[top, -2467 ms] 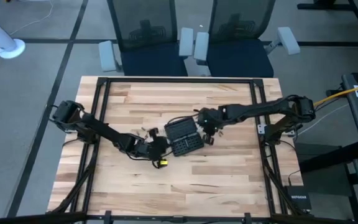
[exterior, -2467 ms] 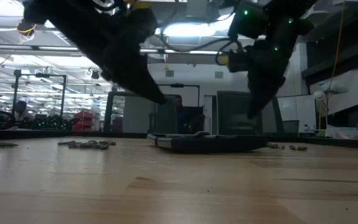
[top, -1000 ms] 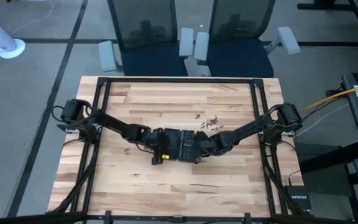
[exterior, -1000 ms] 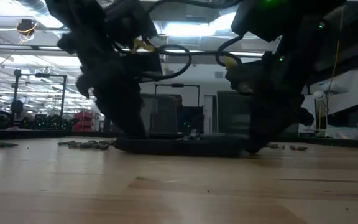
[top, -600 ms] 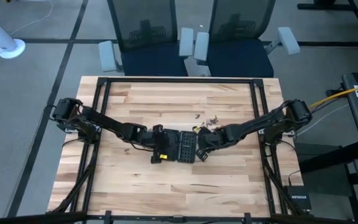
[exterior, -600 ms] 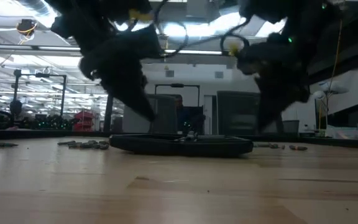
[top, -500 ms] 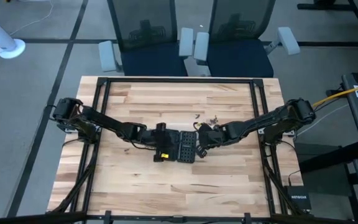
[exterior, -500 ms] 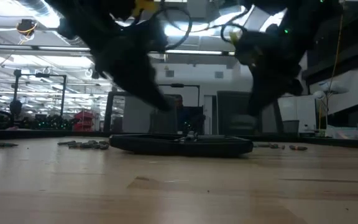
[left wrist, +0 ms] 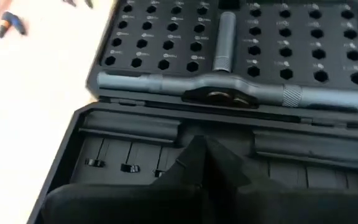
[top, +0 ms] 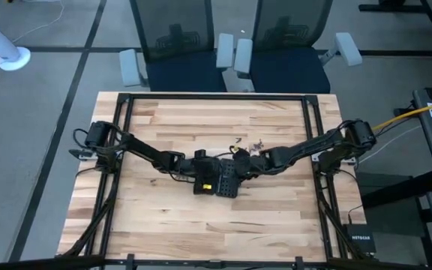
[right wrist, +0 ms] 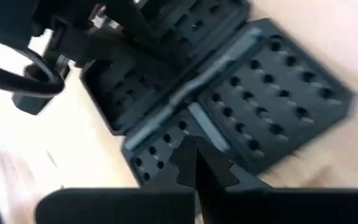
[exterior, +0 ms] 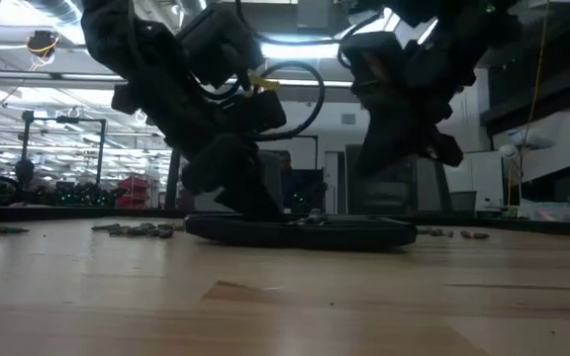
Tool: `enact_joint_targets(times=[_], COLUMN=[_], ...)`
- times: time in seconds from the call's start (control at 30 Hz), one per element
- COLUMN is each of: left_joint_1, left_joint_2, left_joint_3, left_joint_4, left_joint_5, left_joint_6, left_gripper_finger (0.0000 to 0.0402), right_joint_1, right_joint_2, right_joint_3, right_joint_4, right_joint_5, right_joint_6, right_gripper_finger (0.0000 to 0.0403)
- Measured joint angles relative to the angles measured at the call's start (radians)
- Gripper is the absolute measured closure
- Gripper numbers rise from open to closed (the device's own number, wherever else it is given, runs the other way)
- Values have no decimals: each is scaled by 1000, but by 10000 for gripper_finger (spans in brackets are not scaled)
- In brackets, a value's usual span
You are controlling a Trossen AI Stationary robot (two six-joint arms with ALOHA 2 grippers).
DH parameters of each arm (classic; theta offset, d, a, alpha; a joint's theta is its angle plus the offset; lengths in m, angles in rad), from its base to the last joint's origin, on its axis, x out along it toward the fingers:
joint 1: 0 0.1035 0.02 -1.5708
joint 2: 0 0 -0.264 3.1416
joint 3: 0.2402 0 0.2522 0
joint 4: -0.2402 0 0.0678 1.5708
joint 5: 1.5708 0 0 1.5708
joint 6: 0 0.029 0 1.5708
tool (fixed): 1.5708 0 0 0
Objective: Prefit tool cases
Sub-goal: Remove the gray t handle ratchet wrench from the black prefit tool case
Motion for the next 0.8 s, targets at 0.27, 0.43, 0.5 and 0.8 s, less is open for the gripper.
enact_joint_targets(times=[0.27, 0.43, 0.5, 0.8], left_joint_1=[-4, -17, -23, -24], left_joint_2=[8, 7, 7, 7], left_joint_3=[1, 1, 1, 0], left_joint_4=[9, 2, 2, 7], left_joint_5=[-1, -5, -6, 1], left_joint_6=[-33, -34, -31, -36], left_gripper_finger=[401, 401, 402, 401], right_joint_1=[-1, -1, -1, 14], right_joint_2=[39, 27, 24, 41], right_joint_3=[0, 0, 1, 1], right_joint_4=[33, -74, -131, -115], right_joint_5=[-18, -10, -19, 18], right_joint_6=[53, 64, 91, 207], right_gripper_finger=[403, 403, 403, 403])
